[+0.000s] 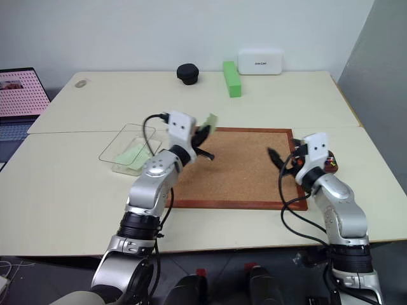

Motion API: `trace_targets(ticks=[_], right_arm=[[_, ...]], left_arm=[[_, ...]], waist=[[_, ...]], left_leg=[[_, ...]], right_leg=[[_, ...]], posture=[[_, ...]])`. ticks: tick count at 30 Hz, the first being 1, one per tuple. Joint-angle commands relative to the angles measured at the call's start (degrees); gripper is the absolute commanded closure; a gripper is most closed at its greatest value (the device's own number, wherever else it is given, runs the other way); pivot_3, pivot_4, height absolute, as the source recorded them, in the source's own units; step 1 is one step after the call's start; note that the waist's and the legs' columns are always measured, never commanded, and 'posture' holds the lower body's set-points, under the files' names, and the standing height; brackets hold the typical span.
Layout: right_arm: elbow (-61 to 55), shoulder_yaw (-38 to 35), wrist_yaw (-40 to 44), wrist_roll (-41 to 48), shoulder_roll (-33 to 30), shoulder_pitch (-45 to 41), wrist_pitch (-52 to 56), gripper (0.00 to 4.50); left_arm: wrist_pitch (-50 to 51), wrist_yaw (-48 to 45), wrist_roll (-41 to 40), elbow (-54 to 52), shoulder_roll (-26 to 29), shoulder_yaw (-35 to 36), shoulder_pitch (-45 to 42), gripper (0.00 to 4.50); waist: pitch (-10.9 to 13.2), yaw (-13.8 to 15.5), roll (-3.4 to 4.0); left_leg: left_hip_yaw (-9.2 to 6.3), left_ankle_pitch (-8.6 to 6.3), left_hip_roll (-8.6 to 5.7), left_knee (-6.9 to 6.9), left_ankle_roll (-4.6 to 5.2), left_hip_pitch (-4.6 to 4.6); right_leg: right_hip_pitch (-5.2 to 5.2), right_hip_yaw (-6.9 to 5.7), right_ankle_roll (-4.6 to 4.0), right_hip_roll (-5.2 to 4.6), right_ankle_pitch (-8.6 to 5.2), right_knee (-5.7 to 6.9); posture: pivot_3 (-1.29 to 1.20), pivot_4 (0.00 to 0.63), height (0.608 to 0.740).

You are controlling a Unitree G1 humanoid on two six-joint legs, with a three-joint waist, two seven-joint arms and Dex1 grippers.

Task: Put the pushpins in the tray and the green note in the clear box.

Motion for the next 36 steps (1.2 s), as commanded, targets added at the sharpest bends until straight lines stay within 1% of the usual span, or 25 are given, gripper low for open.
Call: trace_targets(ticks=[1, 5, 10, 12, 13, 15, 19, 22, 24, 27, 28, 30, 31, 32, 33, 36], right_arm=[[-9.5, 2.9, 4.2, 5.9, -0.5, -1.4, 3.3, 0.03], [-13.0, 5.9, 7.5, 7.7, -1.8, -2.5, 5.3, 0.03], [-12.3, 7.6, 8.1, 7.9, -1.3, -3.8, 5.7, 0.03], [-11.7, 7.9, 8.2, 7.6, -1.2, -4.2, 5.4, 0.0], [-11.3, 7.9, 8.3, 7.5, -1.1, -4.4, 5.3, 0.0], [-10.8, 7.9, 8.4, 7.3, -1.0, -4.6, 5.1, 0.0], [-10.5, 7.8, 8.5, 7.0, -1.2, -4.6, 4.9, 0.0], [-10.5, 7.7, 8.2, 6.8, -1.3, -4.5, 4.8, 0.0], [-10.5, 7.6, 8.0, 6.6, -1.2, -4.4, 4.8, 0.0], [-10.7, 7.8, 7.5, 5.3, -1.8, -3.6, 4.9, 0.0], [-10.5, 7.8, 6.1, 3.7, -1.9, -3.1, 4.9, 0.0], [-9.4, 8.2, 2.8, -0.4, -2.1, -2.1, 4.4, 0.0], [-8.3, 8.9, 0.3, -4.2, -2.4, -1.6, 3.6, 0.0], [-7.2, 9.6, -1.9, -7.6, -2.6, -1.0, 3.0, 0.0], [-6.4, 9.8, -4.8, -10.5, -2.2, -0.3, 2.7, 0.0], [-5.6, 9.1, -11.7, -14.7, 0.8, 1.8, 2.6, 0.0]], left_arm=[[3.6, 11.2, 3.0, -6.2, 0.6, 6.0, 0.6, 4.5], [6.1, 18.9, 3.7, -9.1, 0.4, 11.0, 1.6, 4.5], [7.6, 23.1, 3.6, -10.1, -0.6, 12.8, 3.1, 4.5], [6.6, 23.6, 3.7, -10.4, -0.5, 12.9, 3.7, 4.09], [6.6, 23.3, 3.2, -10.2, -0.5, 12.9, 4.0, 3.97], [6.6, 23.1, 2.4, -9.9, -0.6, 13.1, 4.3, 3.59], [6.2, 23.3, 2.0, -9.3, -0.2, 13.8, 4.2, 2.59], [5.9, 23.1, 1.7, -8.9, 0.0, 13.8, 3.8, 2.08], [5.7, 22.5, 1.2, -8.6, 0.1, 13.7, 3.6, 1.62], [4.7, 20.0, -0.1, -8.8, -0.2, 12.3, 3.8, 1.0], [3.7, 17.1, -0.9, -9.4, -0.2, 10.6, 4.1, 0.83], [3.8, 11.3, -2.6, -10.7, -0.2, 6.9, 5.1, 0.32], [3.5, 9.1, -2.4, -11.3, 0.1, 4.9, 5.9, 0.14], [3.8, 7.7, -2.0, -11.8, 0.4, 3.1, 6.9, 0.03], [4.4, 6.7, -2.0, -12.6, 0.4, 1.7, 8.1, 0.03], [5.1, 5.0, -3.4, -15.9, -0.8, -0.3, 12.3, 0.03]], waist=[[0.0, 0.3, -0.01], [0.0, 0.7, -0.04], [0.0, 1.0, -0.06], [0.0, 1.0, -0.11], [0.1, 1.0, -0.14], [0.1, 1.0, -0.16], [0.1, 1.0, -0.16], [0.1, 1.0, -0.16], [0.1, 1.0, -0.16], [0.1, 1.0, -0.16], [0.1, 1.0, -0.17], [0.0, 1.0, -0.18], [0.0, 1.1, -0.18], [0.0, 1.1, -0.18], [0.0, 1.0, -0.19], [0.0, 1.0, -0.2]], left_leg=[[-0.04, 0.0, -0.01, 0.02, 0.0, 0.0], [-0.08, 0.0, -0.03, 0.04, -0.01, -0.04], [-0.07, 0.0, -0.07, 0.05, -0.02, -0.03], [-0.06, 0.0, -0.07, 0.05, -0.02, -0.03], [-0.08, 0.0, -0.07, 0.05, -0.02, -0.04], [-0.08, 0.0, -0.06, 0.05, -0.02, -0.03], [-0.07, 0.0, -0.06, 0.05, -0.02, -0.03], [-0.08, 0.0, -0.05, 0.05, -0.02, -0.02], [-0.07, 0.0, -0.05, 0.05, -0.02, -0.02], [-0.07, 0.0, -0.05, 0.05, -0.02, -0.02], [-0.07, 0.0, -0.05, 0.05, -0.02, -0.02], [-0.07, 0.01, -0.05, 0.05, -0.03, -0.03], [-0.06, 0.01, -0.06, 0.05, -0.03, -0.02], [-0.06, 0.01, -0.08, 0.05, -0.04, -0.03], [-0.03, 0.01, -0.08, 0.05, -0.04, -0.02], [0.0, 0.01, -0.07, 0.03, -0.05, -0.01]], right_leg=[[0.03, -0.04, 0.0, -0.01, 0.0, -0.02], [0.03, -0.09, -0.02, -0.05, 0.01, -0.03], [0.06, -0.09, -0.03, -0.1, 0.02, -0.06], [0.06, -0.1, -0.04, -0.11, 0.03, -0.06], [0.05, -0.11, -0.04, -0.11, 0.03, -0.06], [0.05, -0.13, -0.04, -0.1, 0.03, -0.06], [0.05, -0.12, -0.05, -0.1, 0.03, -0.05], [0.05, -0.12, -0.05, -0.09, 0.03, -0.04], [0.05, -0.12, -0.05, -0.09, 0.03, -0.03], [0.05, -0.12, -0.05, -0.09, 0.03, -0.03], [0.05, -0.12, -0.05, -0.09, 0.03, -0.03], [0.05, -0.12, -0.05, -0.09, 0.03, -0.03], [0.06, -0.12, -0.05, -0.1, 0.03, -0.02], [0.06, -0.12, -0.05, -0.12, 0.04, -0.03], [0.06, -0.09, -0.05, -0.13, 0.04, -0.04], [0.04, -0.05, -0.06, -0.13, 0.04, -0.03]], posture=[[0.0, 0.15, 0.74], [0.0, 0.15, 0.74], [0.0, 0.15, 0.74], [0.0, 0.15, 0.74], [0.0, 0.15, 0.74], [0.0, 0.15, 0.74], [0.0, 0.15, 0.74], [0.0, 0.15, 0.74], [0.0, 0.15, 0.74], [0.0, 0.15, 0.74], [0.0, 0.15, 0.74], [0.0, 0.15, 0.74], [0.0, 0.15, 0.74], [0.0, 0.15, 0.74], [0.0, 0.15, 0.74], [0.0, 0.15, 0.74]])
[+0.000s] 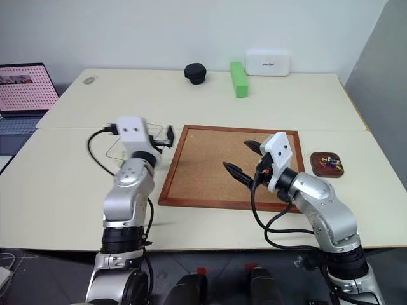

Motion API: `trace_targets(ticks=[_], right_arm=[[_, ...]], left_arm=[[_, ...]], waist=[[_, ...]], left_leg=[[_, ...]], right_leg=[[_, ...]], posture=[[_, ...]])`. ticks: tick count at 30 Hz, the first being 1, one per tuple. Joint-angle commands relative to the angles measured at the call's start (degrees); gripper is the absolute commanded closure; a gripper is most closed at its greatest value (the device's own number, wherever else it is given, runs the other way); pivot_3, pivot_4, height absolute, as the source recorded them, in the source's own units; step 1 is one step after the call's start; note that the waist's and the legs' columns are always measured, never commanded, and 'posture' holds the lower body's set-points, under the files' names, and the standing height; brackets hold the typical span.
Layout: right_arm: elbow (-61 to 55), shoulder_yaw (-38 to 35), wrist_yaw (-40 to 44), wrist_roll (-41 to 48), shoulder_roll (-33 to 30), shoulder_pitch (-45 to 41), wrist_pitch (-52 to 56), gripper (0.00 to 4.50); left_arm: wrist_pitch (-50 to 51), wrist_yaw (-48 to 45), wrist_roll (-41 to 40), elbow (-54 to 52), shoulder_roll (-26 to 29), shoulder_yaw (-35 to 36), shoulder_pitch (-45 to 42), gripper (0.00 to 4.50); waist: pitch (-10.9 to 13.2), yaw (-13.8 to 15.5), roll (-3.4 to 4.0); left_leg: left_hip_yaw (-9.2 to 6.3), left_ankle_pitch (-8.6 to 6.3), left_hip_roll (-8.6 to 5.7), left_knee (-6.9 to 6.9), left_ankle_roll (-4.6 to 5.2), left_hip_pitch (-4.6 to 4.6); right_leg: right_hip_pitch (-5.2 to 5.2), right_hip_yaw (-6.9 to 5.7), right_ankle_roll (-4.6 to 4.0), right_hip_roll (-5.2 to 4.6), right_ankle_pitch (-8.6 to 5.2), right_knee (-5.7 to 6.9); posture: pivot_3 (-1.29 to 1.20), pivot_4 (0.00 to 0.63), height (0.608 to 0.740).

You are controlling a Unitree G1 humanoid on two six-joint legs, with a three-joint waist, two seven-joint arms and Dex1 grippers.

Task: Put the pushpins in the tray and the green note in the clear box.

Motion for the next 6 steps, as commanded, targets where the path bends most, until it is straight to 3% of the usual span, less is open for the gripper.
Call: trace_targets(ticks=[1, 6], right_arm=[[-0.3, -1.1, -8.9, -6.1, 3.4, 2.2, -1.8, 0.0], [-0.6, -0.8, -16.1, -12.2, 6.9, 5.7, -3.0, 0.0]], left_arm=[[-0.3, -2.1, -0.7, -6.1, -0.7, -2.6, 4.9, 0.03], [-0.2, -1.6, 0.3, -10.1, -1.6, -4.8, 12.6, 0.03]], waist=[[0.0, -0.3, 0.0], [0.0, -0.4, 0.02]], left_leg=[[0.0, 0.0, 0.02, -0.01, 0.0, 0.0], [0.03, 0.0, 0.08, -0.03, -0.01, 0.07]], right_leg=[[-0.03, 0.0, -0.01, 0.01, 0.0, 0.03], [-0.08, 0.07, 0.0, 0.09, -0.01, 0.14]], posture=[[0.0, 0.15, 0.74], [0.0, 0.15, 0.74]])
